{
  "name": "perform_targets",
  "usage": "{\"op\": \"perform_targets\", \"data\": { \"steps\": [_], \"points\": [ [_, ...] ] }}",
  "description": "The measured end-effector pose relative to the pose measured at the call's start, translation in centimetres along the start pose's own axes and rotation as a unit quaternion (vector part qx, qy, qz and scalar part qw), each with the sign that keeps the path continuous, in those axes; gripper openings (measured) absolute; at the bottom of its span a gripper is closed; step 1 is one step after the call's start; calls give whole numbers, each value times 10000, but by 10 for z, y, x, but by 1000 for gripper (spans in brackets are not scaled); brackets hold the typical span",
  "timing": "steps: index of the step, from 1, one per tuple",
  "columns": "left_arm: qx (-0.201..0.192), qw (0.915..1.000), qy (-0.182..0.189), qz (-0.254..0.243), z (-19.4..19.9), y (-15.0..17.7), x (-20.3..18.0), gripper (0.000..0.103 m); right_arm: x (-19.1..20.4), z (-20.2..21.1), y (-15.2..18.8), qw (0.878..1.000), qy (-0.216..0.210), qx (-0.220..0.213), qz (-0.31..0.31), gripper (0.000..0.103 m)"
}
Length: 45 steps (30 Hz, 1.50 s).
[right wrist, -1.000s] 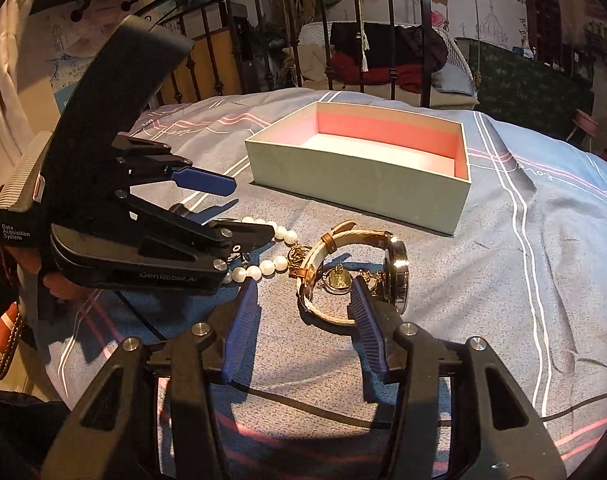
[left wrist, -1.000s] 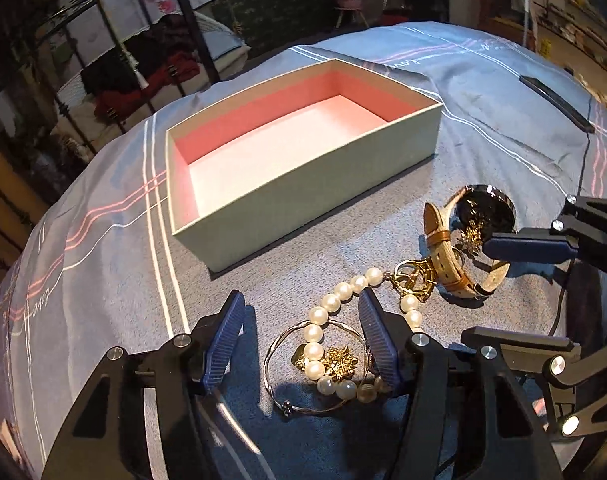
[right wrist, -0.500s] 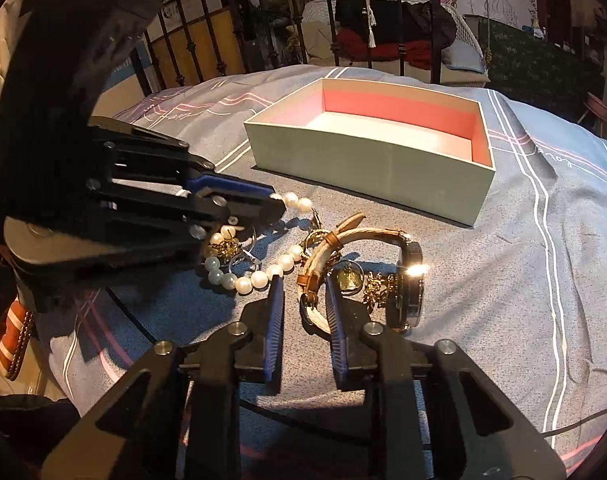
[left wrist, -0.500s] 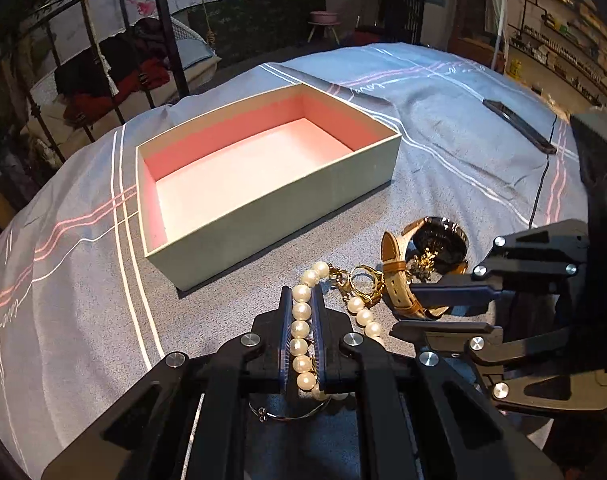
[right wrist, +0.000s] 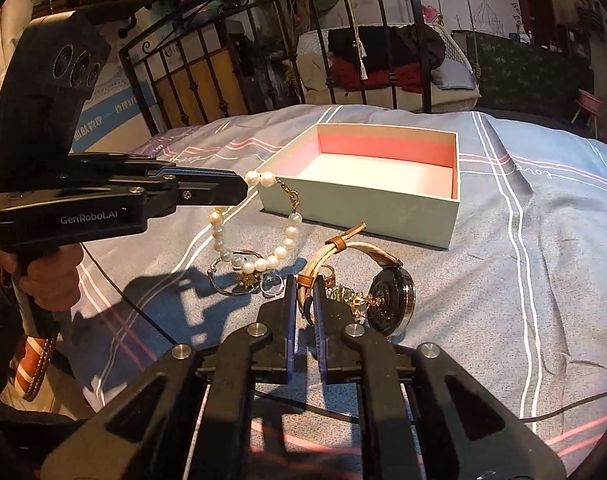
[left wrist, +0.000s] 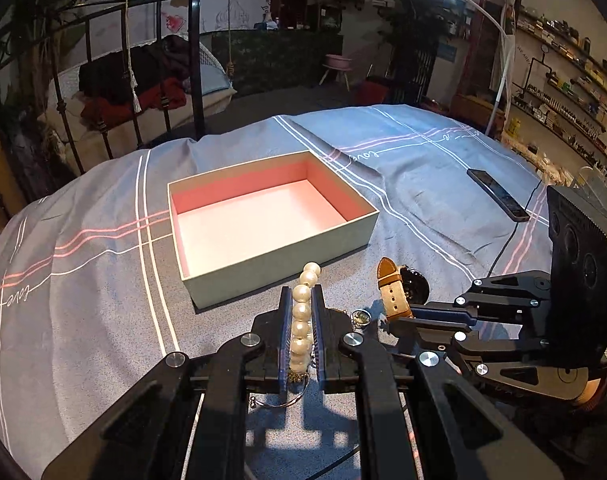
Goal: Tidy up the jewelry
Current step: 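Lift and carry the pearl bracelet and watch toward the pink-lined box with both tools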
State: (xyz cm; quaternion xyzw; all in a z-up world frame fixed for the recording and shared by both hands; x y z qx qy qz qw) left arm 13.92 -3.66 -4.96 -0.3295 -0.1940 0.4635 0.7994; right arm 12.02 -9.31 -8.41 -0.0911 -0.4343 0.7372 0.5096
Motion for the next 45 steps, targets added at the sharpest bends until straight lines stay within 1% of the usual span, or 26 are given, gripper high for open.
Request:
{"op": "perform_targets", "data": {
  "steps": [6, 12, 16, 21, 29, 33, 35, 37, 38, 40, 41, 43, 45],
  "points": [
    [-215, 9997, -105, -70, 14, -15, -2, 9, 1, 14, -18, 9996, -80, -266, 83, 9],
    [-317, 9993, -203, -73, 15, -26, 0, 9, 1, 21, -37, 9986, -64, -488, 200, 9],
    [-371, 9990, -262, -1, 15, -33, 5, 9, 8, 28, -50, 9961, 44, -726, 497, 9],
    [-465, 9985, -302, 45, 15, -39, 9, 9, 20, 39, -58, 9904, 4, -1053, 891, 9],
    [-543, 9978, -356, 146, 5, -59, 22, 9, 25, 32, -81, 9849, 6, -1252, 1192, 9],
    [-570, 9976, -328, 228, 3, -58, 26, 9, 27, 33, -84, 9833, -46, -1284, 1292, 9],
    [-551, 9976, -315, 263, 2, -56, 27, 9, 30, 31, -77, 9831, -73, -1139, 1432, 9],
    [-520, 9979, -296, 263, 0, -52, 27, 9, 32, 24, -62, 9824, -17, -775, 1701, 9],
    [-505, 9979, -296, 264, -1, -51, 28, 9, 30, 18, -51, 9802, 109, -502, 1911, 9],
    [-479, 9981, -281, 283, -2, -48, 28, 9, 23, 1, -30, 9722, 466, 38, 2293, 9],
    [-468, 9980, -277, 310, -3, -47, 28, 9, 17, -6, -18, 9682, 568, 294, 2418, 9],
    [-456, 9980, -245, 350, -4, -45, 28, 9, 5, -15, -2, 9631, 760, 608, 2509, 9],
    [-434, 9981, -228, 367, -5, -41, 27, 9, -5, -17, 9, 9587, 951, 773, 2567, 9]
  ]
}}
Point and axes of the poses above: each gripper's, at about its wrist camera, not at the fingertips, and z roughly against the way its jaws point, x to its left, y to its underside, the point moved 8 cm from there along -z, roughly the way its jaws point, and after that the axes turned 6 degrees about -z, right-handed, at the moved point
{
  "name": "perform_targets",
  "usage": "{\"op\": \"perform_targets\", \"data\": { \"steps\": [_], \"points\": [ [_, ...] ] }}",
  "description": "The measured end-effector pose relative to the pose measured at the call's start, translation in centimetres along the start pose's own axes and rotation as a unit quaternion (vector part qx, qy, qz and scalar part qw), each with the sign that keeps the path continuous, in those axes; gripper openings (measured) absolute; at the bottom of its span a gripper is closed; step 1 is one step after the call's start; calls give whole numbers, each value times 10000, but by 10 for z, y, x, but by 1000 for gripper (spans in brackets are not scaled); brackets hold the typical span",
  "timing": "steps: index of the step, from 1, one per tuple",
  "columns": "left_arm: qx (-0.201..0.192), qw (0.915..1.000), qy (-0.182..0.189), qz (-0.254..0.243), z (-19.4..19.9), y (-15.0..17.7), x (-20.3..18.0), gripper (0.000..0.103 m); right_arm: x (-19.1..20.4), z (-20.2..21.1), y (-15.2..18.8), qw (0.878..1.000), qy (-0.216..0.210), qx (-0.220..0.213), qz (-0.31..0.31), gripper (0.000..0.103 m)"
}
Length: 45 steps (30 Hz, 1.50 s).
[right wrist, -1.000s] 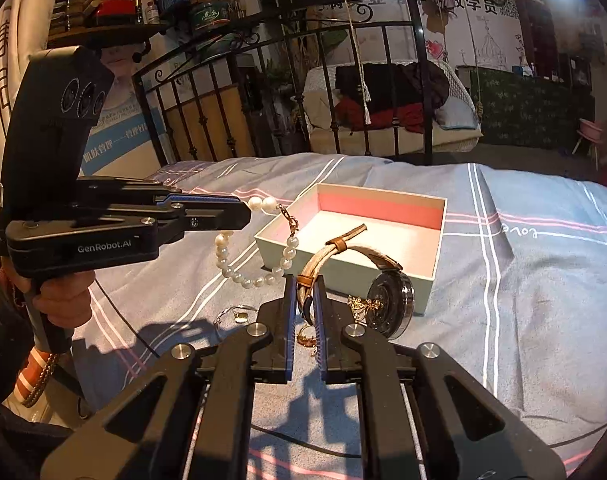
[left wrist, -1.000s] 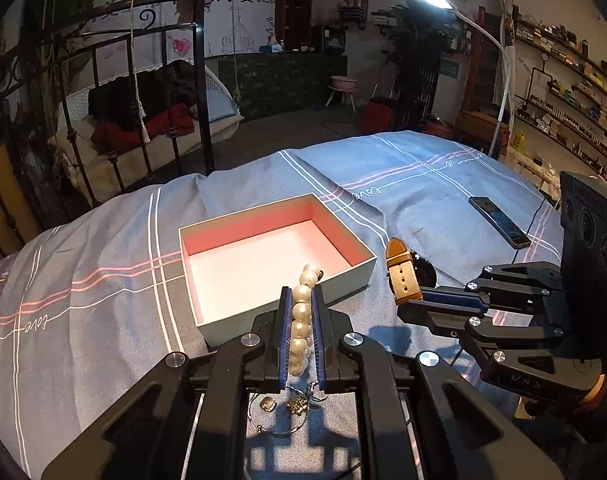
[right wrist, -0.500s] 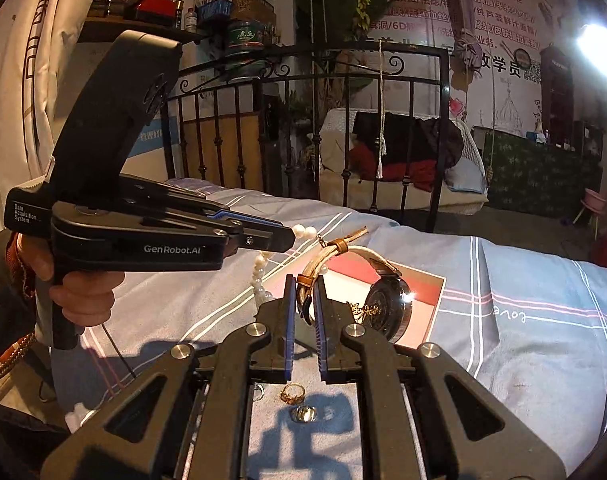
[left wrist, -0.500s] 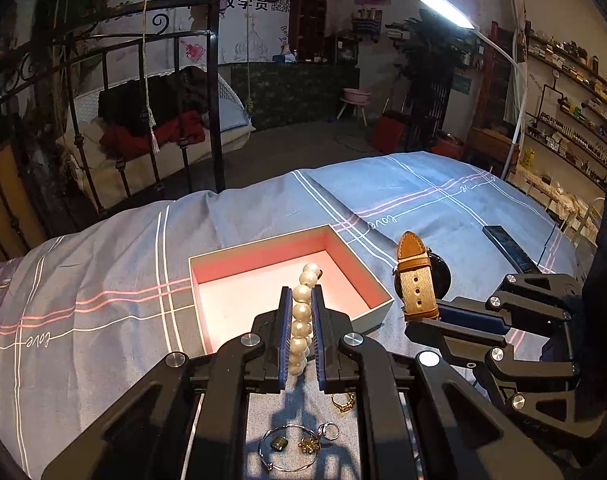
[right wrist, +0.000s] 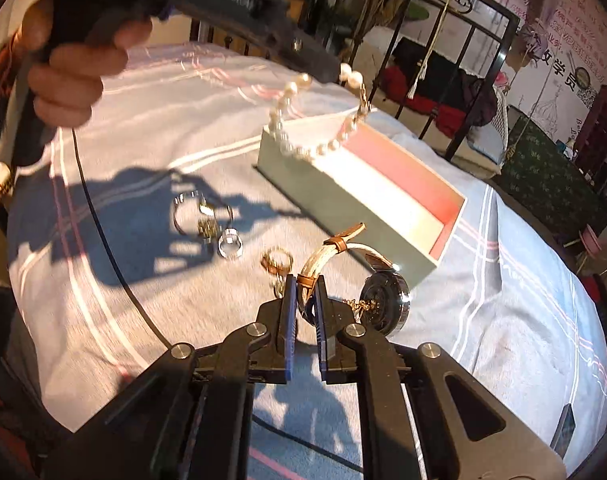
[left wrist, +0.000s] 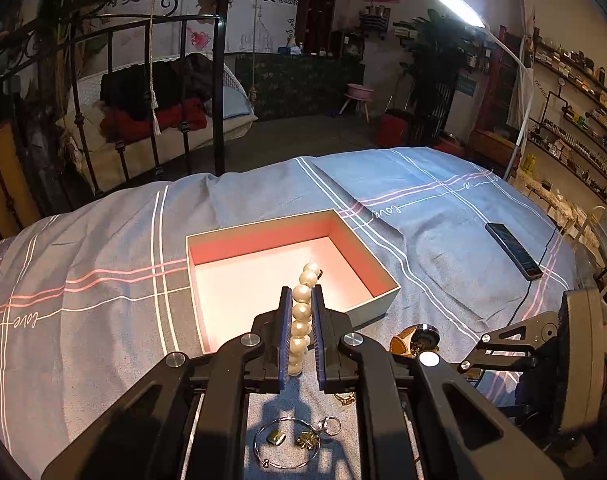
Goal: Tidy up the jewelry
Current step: 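Lift and carry the pearl bracelet and watch toward the pink-lined box with both tools, then lower the bracelet and watch into the box and open both tools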
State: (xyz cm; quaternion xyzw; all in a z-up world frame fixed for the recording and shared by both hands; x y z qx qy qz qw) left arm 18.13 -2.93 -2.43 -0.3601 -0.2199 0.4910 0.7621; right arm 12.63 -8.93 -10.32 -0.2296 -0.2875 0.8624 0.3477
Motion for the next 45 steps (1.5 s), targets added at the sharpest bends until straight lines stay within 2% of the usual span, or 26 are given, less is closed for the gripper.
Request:
{"op": "perform_targets", "data": {
  "steps": [4, 5, 7, 8, 10, 12, 13, 16, 18, 23, 27, 34, 40, 45],
  "points": [
    [58, 10000, 3, 30, -3, 6, 1, 9, -9, 1, 17, 9997, 211, 142, 59, 9],
    [63, 10000, 14, 51, -4, 7, 1, 9, -9, 8, 14, 9998, 192, 9, 58, 9],
    [58, 9999, 30, 80, -5, 9, 2, 9, 1, 28, 6, 9991, -127, -386, 136, 9],
    [59, 9999, 33, 86, -5, 9, 2, 9, 6, 31, 3, 9988, -105, -399, 272, 9],
    [68, 9999, 21, 129, -8, 9, 3, 9, 13, 25, 5, 9977, 77, -209, 639, 9],
    [76, 9998, 37, 181, -8, 11, 3, 9, 9, 15, 11, 9984, 118, -26, 559, 10],
    [70, 9998, 37, 184, -7, 11, 4, 9, 9, 14, 13, 9989, 50, 2, 466, 10],
    [58, 9998, 33, 167, -7, 12, 5, 9, 28, 29, -6, 9974, -412, -388, 452, 10],
    [77, 9998, 17, 203, -9, 13, 7, 9, 41, 33, -17, 9958, -531, -533, 525, 10],
    [66, 9997, -31, 219, -5, 15, 11, 9, 5, 10, -5, 9995, -266, -151, -49, 10],
    [36, 9997, -34, 234, -4, 12, 13, 9, -6, 29, -25, 9960, -572, -598, -326, 11],
    [-72, 9998, -130, 134, -1, -6, 15, 9, -32, 34, -83, 9895, -752, -1161, -425, 11],
    [-42, 9997, -230, 76, -14, -25, 24, 9, -58, -2, -110, 9908, -614, -951, -739, 11],
    [97, 9995, -271, 89, -36, -32, 31, 9, -72, -34, -117, 9910, -445, -620, -1098, 12]
  ]
}}
Point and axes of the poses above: each gripper's, at about its wrist camera, not at the fingertips, and z roughly against the way its jaws point, x to its left, y to its underside, the point moved 8 cm from there along -z, roughly the way its jaws point, and after that the axes turned 6 degrees about -z, right-handed, at the moved point
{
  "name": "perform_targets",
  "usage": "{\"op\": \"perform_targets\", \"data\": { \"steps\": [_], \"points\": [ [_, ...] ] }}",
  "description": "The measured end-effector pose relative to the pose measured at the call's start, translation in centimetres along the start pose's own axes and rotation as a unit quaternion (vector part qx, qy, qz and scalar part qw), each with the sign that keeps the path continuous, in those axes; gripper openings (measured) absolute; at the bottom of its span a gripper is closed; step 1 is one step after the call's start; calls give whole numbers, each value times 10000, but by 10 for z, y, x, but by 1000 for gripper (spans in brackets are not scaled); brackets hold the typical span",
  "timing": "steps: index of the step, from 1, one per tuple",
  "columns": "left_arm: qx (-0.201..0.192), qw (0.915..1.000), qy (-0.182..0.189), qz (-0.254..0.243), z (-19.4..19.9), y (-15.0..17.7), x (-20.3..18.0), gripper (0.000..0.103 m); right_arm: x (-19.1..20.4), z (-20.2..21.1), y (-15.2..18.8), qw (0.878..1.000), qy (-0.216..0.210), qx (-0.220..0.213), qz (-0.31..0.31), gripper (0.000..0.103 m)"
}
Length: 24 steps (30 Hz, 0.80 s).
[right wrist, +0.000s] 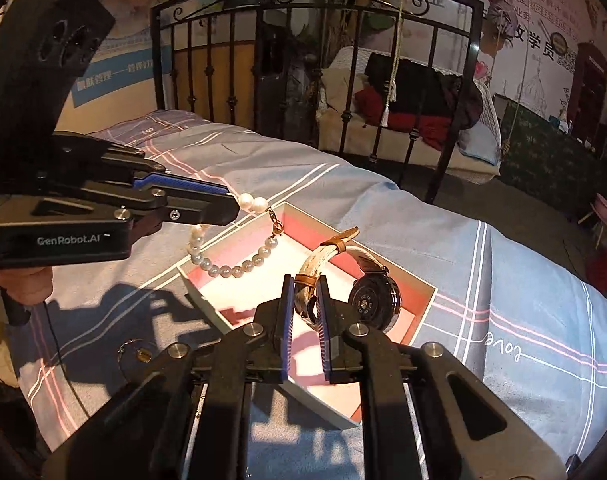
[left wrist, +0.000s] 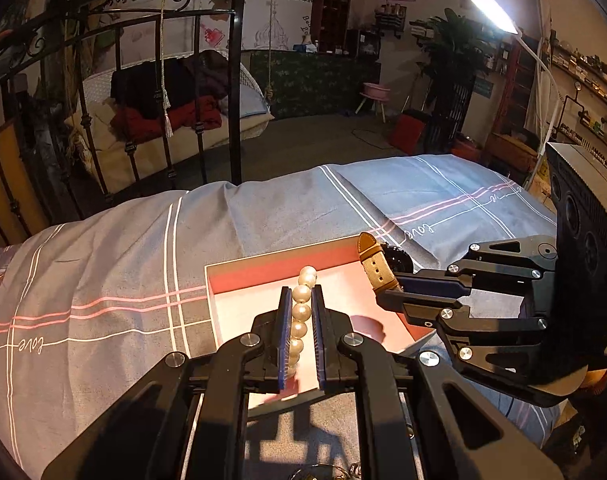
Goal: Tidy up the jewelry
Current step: 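Lower the bracelet and watch into the box and open both tools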
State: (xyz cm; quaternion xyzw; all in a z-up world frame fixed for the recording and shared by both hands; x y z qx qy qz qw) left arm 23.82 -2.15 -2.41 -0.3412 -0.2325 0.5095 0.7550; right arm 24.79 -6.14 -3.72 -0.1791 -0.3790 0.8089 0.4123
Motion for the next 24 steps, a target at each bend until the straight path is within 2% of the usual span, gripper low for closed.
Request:
{"op": "perform_targets", "data": {
  "steps": [5, 11, 13, 24],
  "points": [
    [256, 9997, 5, 59, -28, 4, 4, 9, -11, -29, 2, 9986, 24, 390, -348, 12],
    [655, 9978, -40, 64, -60, 17, 7, 9, -13, -56, 13, 9959, 54, 804, -399, 16],
    [731, 9973, -68, 54, -65, 21, 7, 9, -12, -59, 12, 9960, -62, 773, -450, 16],
    [949, 9949, -284, 178, -75, 35, 21, 9, 2, -66, 16, 9965, -141, 798, -223, 16]
  ]
}}
Point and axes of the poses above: each gripper's, at about its wrist camera, not at the fingertips, and z roughly against the way its jaws point, x to its left, y to its underside, the point moved 8 cm from there along -z, roughly the way its jaws point, and after that the axes turned 6 degrees about -z, right-handed, at the moved point
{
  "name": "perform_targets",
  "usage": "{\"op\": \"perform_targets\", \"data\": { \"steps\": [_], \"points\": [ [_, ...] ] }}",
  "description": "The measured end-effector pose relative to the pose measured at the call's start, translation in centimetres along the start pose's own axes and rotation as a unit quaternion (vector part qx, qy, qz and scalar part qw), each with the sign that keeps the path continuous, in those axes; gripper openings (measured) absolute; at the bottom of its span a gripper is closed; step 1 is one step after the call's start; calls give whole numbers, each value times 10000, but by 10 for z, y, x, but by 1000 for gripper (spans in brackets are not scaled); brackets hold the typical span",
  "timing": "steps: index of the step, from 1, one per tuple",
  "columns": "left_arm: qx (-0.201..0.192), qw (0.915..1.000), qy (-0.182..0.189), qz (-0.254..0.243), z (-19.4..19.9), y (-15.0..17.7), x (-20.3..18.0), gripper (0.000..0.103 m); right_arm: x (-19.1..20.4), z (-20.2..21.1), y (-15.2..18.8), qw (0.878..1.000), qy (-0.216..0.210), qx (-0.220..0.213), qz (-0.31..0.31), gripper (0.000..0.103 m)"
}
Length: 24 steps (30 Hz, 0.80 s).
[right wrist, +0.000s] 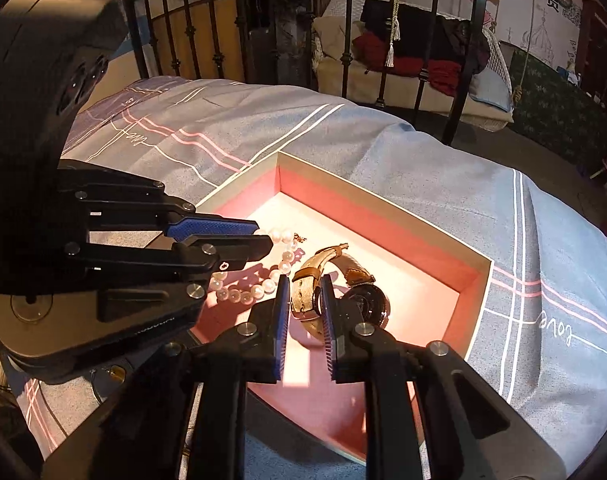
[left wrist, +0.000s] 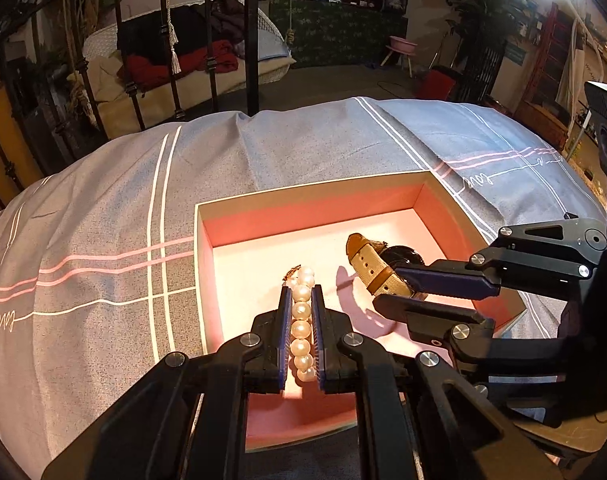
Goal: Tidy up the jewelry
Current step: 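Lower the bracelet and watch into the box and open both tools, then withdraw both tools from the box back to the remaining jewelry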
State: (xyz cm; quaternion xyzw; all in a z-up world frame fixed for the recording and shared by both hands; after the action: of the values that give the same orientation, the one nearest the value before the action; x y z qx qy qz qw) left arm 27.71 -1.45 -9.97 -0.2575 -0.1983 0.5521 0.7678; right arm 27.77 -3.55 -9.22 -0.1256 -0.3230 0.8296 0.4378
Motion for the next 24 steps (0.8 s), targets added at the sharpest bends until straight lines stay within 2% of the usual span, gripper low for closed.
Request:
{"op": "perform_targets", "data": {
  "steps": [2, 4, 5, 7, 8, 11, 13, 15, 19, 20, 22, 24],
  "points": [
    [3, 10000, -51, 37, 1, 1, 3, 11, 2, -3, 2, 10000, -18, 23, 10, 16],
    [-34, 9999, -135, 88, 5, 1, 7, 26, 2, -2, 2, 10000, -31, -8, -32, 17],
    [-87, 9998, -137, 118, 10, 1, 9, 30, 2, 1, 2, 9999, -49, -40, -81, 22],
    [-228, 9995, -138, 194, 24, -1, 13, 43, 0, 13, 2, 9996, 22, -211, -189, 56],
    [-314, 9992, -163, 202, 33, -1, 14, 44, -2, 23, 3, 9991, 110, -331, -236, 61],
    [-630, 9977, -152, 208, 68, 4, 11, 52, -7, 60, 10, 9959, 173, -721, -526, 65],
    [-806, 9964, -61, 240, 90, 16, 5, 64, -15, 87, 23, 9911, 210, -992, -863, 82],
    [-868, 9960, -1, 189, 105, 38, -5, 68, -19, 106, 43, 9863, 79, -1142, -1190, 91],
    [-671, 9976, 140, 69, 109, 91, -30, 73, -16, 106, 96, 9833, 44, -796, -1634, 91],
    [-605, 9981, 121, 9, 107, 103, -36, 73, -11, 102, 107, 9837, -77, -692, -1658, 91],
    [-461, 9988, 150, 18, 101, 121, -44, 73, -7, 95, 123, 9835, -40, -586, -1711, 84],
    [-282, 9995, 79, 75, 93, 131, -45, 74, -5, 86, 134, 9827, 24, -501, -1785, 81]
  ]
}}
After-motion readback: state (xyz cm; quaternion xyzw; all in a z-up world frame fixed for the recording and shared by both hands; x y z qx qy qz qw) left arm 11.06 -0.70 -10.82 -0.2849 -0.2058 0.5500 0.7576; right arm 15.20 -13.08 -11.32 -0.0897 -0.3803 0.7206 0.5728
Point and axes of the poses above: each gripper's, at about its wrist camera, not at the fingertips, and z roughly against the way its jaws point, x to its left, y to its underside, the point moved 8 cm from there along -z, roughly the way its jaws point, and after that the axes turned 6 degrees about -z, right-handed, at the moved point
